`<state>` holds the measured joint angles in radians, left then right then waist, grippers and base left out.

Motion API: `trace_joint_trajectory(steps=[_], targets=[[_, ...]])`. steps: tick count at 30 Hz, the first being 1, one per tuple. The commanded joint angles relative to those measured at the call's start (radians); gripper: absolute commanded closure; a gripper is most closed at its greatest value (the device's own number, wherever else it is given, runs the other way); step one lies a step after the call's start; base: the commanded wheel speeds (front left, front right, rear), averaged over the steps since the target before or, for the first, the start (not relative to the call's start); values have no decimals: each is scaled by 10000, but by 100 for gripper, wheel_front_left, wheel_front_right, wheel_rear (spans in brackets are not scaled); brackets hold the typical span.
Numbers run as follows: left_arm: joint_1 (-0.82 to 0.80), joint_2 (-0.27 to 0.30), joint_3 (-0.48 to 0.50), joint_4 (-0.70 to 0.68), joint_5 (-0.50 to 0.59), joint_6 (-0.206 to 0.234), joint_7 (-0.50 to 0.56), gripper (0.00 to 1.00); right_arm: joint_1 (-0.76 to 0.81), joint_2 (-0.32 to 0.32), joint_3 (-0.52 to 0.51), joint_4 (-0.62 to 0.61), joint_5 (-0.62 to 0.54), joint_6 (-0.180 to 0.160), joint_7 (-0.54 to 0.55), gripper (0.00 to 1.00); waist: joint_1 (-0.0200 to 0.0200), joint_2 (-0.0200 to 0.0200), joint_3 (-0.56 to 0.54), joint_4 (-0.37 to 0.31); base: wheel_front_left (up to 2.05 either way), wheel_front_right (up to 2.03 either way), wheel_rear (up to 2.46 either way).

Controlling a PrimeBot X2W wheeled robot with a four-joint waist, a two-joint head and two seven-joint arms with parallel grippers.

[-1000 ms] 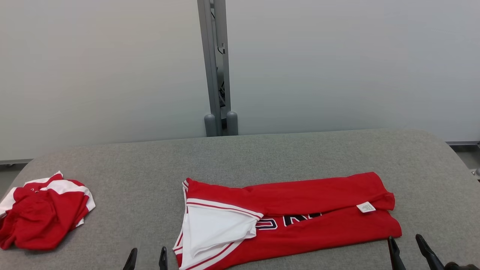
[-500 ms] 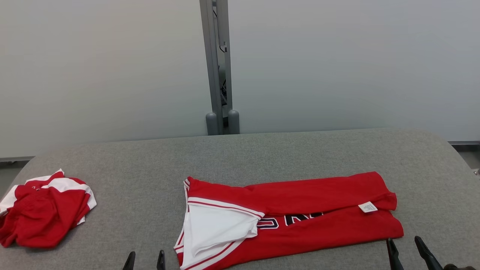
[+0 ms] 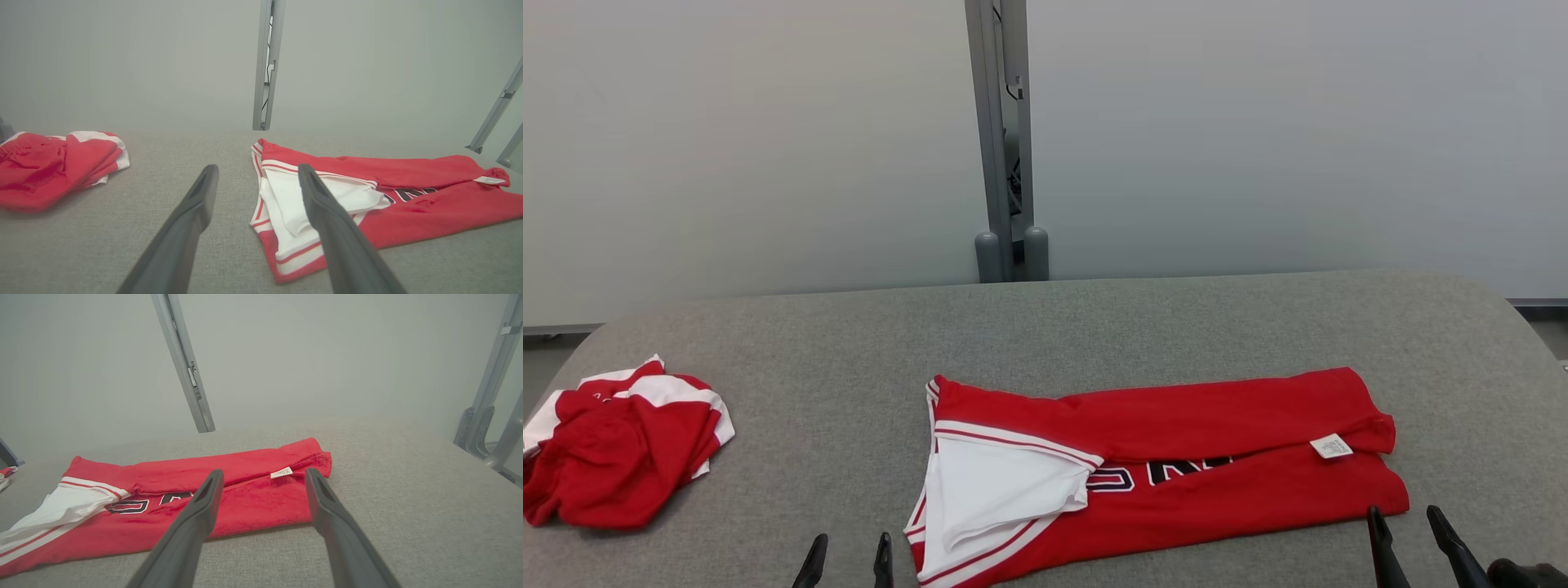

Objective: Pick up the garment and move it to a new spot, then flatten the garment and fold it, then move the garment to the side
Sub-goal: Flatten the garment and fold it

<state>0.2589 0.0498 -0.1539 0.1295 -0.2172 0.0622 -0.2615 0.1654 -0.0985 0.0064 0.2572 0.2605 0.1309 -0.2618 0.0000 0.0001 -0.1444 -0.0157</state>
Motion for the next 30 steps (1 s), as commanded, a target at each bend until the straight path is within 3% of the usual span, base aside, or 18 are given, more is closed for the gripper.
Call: trace_joint_trajectory(steps=[1, 7, 18, 30], targets=[[-211, 24, -40, -40, 57, -77, -38, 0, -333, -68, 3, 331, 194, -4, -55, 0, 0, -1, 102, -1, 0, 0, 0], [-540, 26, -336, -200, 252, -192, -39, 0, -2103, -182, -287, 2520, 1161, -2, 45, 0, 0, -1, 552, 103, 0, 0, 0], [-1246, 26, -737, -458, 615, -478, -37, 0, -5126, -650, -513, 5846, 2243, -4, 1212, 0, 0, -1, 1606, 430, 0, 0, 0], [-2103, 27, -1096, -626, 878, -780, -39, 0, -6908, -1169, -521, 7964, 2549, -4, 1731, 0, 0, -1, 2845, 567, 0, 0, 0]])
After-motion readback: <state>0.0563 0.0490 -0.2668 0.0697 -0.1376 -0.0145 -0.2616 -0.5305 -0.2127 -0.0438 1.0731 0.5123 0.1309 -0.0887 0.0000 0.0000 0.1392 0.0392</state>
